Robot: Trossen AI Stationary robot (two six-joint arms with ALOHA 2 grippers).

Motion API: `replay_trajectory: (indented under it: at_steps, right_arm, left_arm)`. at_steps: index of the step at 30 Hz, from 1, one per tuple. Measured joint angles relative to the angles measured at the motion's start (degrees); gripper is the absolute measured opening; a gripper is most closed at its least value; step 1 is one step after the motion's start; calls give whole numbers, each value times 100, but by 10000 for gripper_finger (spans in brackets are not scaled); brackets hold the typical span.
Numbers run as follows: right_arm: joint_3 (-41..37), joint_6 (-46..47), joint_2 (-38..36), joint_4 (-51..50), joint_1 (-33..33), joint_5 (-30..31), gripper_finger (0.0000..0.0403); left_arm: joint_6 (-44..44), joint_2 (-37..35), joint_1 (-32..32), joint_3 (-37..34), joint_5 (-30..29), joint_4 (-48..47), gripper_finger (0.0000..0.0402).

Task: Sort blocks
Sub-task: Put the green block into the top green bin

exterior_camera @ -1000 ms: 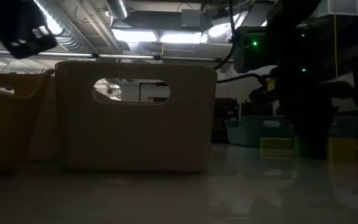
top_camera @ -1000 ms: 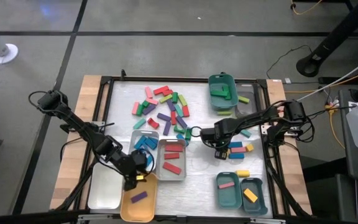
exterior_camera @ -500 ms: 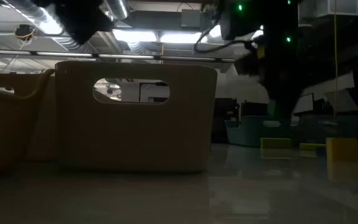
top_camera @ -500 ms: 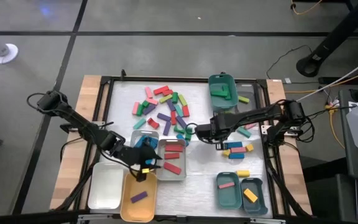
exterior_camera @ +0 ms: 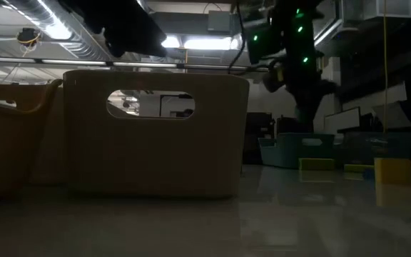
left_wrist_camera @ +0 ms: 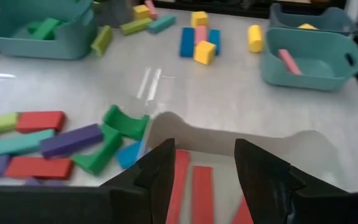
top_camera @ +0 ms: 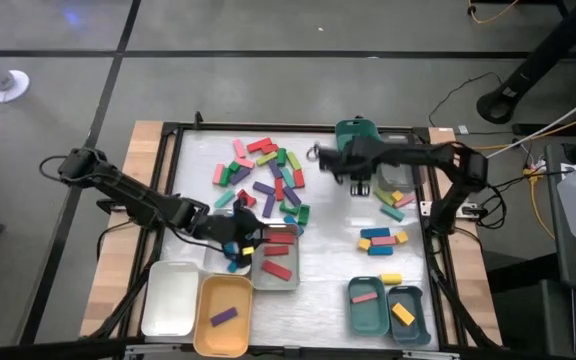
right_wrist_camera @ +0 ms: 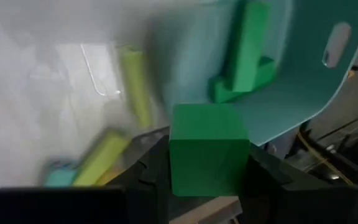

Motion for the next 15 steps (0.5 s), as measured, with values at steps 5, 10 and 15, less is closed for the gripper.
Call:
replay_trajectory:
  at_steps: [5,10,15]
  right_arm:
    - [-1,-769,-1,647,-1014,-587,135]
    - [-2,-828,-2,1037,-1649,-1020,163]
    - [-2,-847,-2,1141,-1889,-911,207]
  left_arm:
    - [250,0,414,0,1,4,155]
    - [928,-2,934,-2,9,152,155]
    - [1869,-31,1659,-2,192,415,155]
